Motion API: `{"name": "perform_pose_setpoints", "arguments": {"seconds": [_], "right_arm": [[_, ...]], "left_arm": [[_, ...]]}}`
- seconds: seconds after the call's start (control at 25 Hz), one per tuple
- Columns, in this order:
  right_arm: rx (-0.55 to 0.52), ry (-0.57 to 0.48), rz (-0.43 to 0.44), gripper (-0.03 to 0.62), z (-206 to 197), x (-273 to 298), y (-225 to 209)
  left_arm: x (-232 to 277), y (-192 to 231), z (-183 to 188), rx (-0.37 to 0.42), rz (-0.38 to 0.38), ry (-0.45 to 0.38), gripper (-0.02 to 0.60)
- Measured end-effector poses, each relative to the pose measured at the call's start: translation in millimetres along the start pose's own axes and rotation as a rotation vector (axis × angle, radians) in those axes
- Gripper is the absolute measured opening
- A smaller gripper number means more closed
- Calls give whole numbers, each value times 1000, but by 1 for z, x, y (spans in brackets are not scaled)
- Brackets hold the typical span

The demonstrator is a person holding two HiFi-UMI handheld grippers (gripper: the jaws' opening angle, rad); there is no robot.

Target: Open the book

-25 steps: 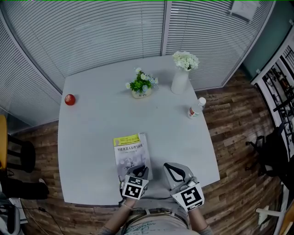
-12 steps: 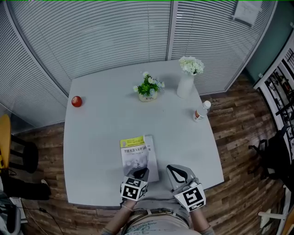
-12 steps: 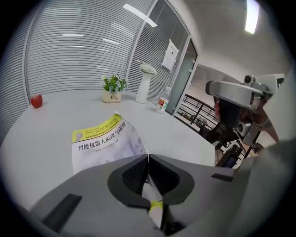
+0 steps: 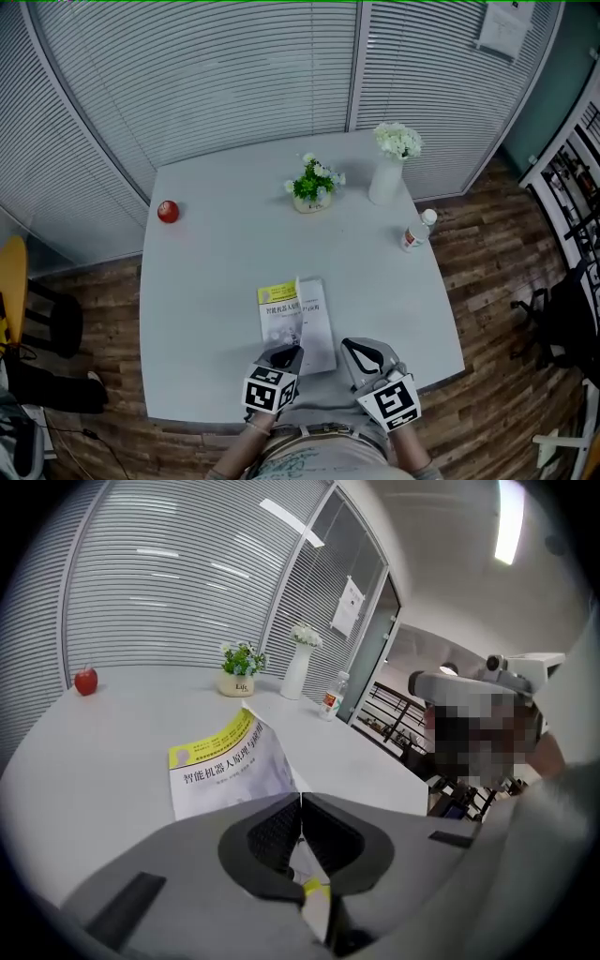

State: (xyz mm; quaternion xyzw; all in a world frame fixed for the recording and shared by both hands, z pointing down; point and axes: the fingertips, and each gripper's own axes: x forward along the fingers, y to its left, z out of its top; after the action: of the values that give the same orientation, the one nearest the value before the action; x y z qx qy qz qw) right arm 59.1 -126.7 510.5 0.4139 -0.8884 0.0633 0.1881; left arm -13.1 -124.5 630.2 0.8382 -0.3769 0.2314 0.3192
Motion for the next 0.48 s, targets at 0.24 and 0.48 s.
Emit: {"name": "perform_pose_setpoints", "arguments": {"seconds": [0.24,0.48], "right_arm": [[5,8,-7,3,0,3,9],[5,4,-26,3,2,7,15]], "left_arm": [[-19,11,-1,-36,-1,-20,3],[-40,30,-5,-68,21,-43,3]]}}
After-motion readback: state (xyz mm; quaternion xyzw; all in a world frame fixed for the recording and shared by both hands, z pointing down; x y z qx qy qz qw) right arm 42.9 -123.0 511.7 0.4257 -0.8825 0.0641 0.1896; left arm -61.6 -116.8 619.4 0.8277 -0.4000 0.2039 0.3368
